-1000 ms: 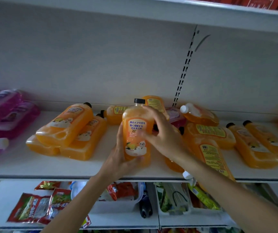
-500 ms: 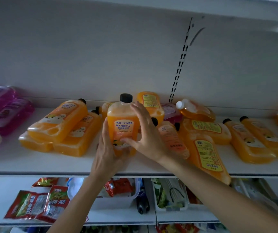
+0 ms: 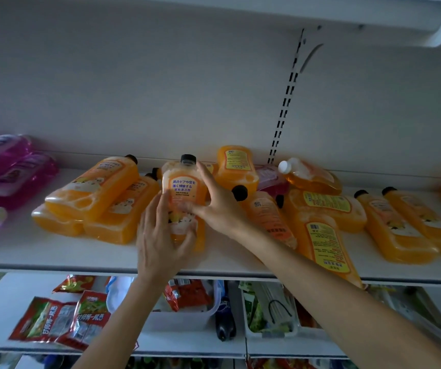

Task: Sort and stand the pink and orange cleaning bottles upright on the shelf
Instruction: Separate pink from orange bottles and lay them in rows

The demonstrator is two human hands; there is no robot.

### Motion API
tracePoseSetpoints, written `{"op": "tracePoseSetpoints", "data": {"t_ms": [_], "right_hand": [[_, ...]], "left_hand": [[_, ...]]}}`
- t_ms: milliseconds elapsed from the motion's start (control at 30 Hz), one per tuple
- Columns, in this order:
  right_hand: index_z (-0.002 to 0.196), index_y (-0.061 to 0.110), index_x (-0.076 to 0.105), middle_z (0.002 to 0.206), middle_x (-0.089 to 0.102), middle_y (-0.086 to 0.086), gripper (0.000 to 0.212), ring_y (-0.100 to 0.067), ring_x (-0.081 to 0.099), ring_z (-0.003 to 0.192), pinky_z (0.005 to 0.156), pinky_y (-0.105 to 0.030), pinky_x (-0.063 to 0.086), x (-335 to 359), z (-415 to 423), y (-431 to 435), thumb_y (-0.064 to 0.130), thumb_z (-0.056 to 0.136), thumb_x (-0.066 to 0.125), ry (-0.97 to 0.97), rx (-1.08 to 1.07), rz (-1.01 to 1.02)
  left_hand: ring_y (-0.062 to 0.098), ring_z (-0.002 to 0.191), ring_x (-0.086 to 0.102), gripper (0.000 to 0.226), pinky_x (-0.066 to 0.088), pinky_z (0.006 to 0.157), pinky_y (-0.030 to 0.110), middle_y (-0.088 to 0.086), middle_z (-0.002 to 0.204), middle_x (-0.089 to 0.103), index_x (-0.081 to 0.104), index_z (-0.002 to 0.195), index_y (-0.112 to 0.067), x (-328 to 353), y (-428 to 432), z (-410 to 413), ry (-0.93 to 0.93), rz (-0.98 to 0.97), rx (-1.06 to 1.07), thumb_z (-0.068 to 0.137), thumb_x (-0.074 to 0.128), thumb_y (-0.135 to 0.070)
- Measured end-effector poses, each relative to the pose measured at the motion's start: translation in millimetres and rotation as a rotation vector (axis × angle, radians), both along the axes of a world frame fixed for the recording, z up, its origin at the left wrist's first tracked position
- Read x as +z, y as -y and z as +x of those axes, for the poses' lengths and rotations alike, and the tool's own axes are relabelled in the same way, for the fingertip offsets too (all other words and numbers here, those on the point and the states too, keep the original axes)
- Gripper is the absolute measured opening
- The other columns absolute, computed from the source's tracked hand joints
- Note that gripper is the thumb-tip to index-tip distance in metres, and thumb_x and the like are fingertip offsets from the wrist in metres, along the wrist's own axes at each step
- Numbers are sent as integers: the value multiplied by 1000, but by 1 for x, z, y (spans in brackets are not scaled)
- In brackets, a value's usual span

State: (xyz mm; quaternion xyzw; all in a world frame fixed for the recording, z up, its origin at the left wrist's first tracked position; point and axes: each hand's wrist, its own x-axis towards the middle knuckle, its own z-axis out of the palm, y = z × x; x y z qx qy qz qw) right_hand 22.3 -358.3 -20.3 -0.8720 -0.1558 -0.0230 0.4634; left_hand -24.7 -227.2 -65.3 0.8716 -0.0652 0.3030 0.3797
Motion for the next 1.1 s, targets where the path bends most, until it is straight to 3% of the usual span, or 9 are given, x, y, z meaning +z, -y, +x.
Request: {"op": "tracePoseSetpoints", "data": {"t_ms": [167, 233, 333, 500, 600, 700, 767, 933, 1100], "right_hand": [[150, 20, 13, 138, 48, -12, 79, -28, 50, 122, 97, -45, 45, -9, 4, 2, 59, 89, 43, 66, -2, -430], [145, 12, 27, 135, 50, -15, 66, -31, 48, 123, 98, -43, 42, -14, 3, 3, 54, 94, 35, 199, -38, -666], [141, 12, 34, 128, 56, -16, 61, -32, 50, 119, 95, -41, 44, -14, 3, 0, 51, 96, 31, 234, -72, -758], [120, 10, 58, 115, 61, -7, 34, -24, 60, 102, 75, -42, 55, 2, -8, 12, 27, 96, 42, 519, 16, -631], [108, 6, 65, 112, 64, -10, 29, -26, 61, 103, 84, -37, 54, 18, -8, 32, 15, 81, 63, 880, -104, -549], [131, 14, 50, 140, 42, -15, 70, -35, 40, 128, 99, -48, 39, 27, 2, 58, 34, 70, 77, 605, -186, -725], [140, 19, 37, 148, 27, -14, 77, -34, 28, 135, 101, -50, 39, 18, 6, 67, 33, 75, 74, 384, -150, -804], [133, 12, 49, 139, 43, -20, 56, -38, 40, 128, 98, -45, 40, 13, 13, 66, 15, 80, 69, 470, -142, -662], [132, 12, 49, 127, 56, -2, 59, -17, 53, 115, 95, -24, 40, 33, 6, 73, 17, 78, 73, 506, -199, -407]], "left_hand": [[30, 122, 46, 54, 34, 100, 40, 15, 130, 54, 62, 117, -9, 2, -4, -3, 68, 64, -8, 77, 46, -41], [26, 111, 58, 51, 40, 95, 35, 10, 117, 64, 67, 109, -9, 3, -3, -3, 5, 76, -19, 77, 45, -41], [22, 100, 64, 49, 52, 84, 36, 5, 109, 68, 70, 104, -12, 8, -3, -2, -81, 92, -23, 76, 43, -42], [19, 100, 63, 54, 48, 79, 26, 1, 117, 65, 67, 111, -17, 13, -9, -3, -106, 84, -34, 79, 38, -49], [23, 88, 67, 50, 46, 67, 24, 3, 116, 66, 67, 113, -21, 19, -11, 0, -96, 228, -31, 78, 41, -46], [24, 88, 67, 39, 50, 63, 28, 0, 112, 67, 72, 104, -22, 23, -14, 5, -125, 321, -43, 74, 54, -40], [24, 90, 66, 38, 50, 65, 29, 0, 112, 67, 72, 101, -22, 25, -16, 7, -129, 358, -65, 74, 53, -40], [23, 96, 64, 56, 49, 70, 29, -5, 122, 62, 65, 111, -26, 37, -25, 7, -172, 441, -106, 74, 35, -56], [17, 132, 34, 83, 28, 106, 32, -7, 150, 25, 25, 139, -28, 41, -17, 0, -358, 649, -131, 73, 52, -71]]}}
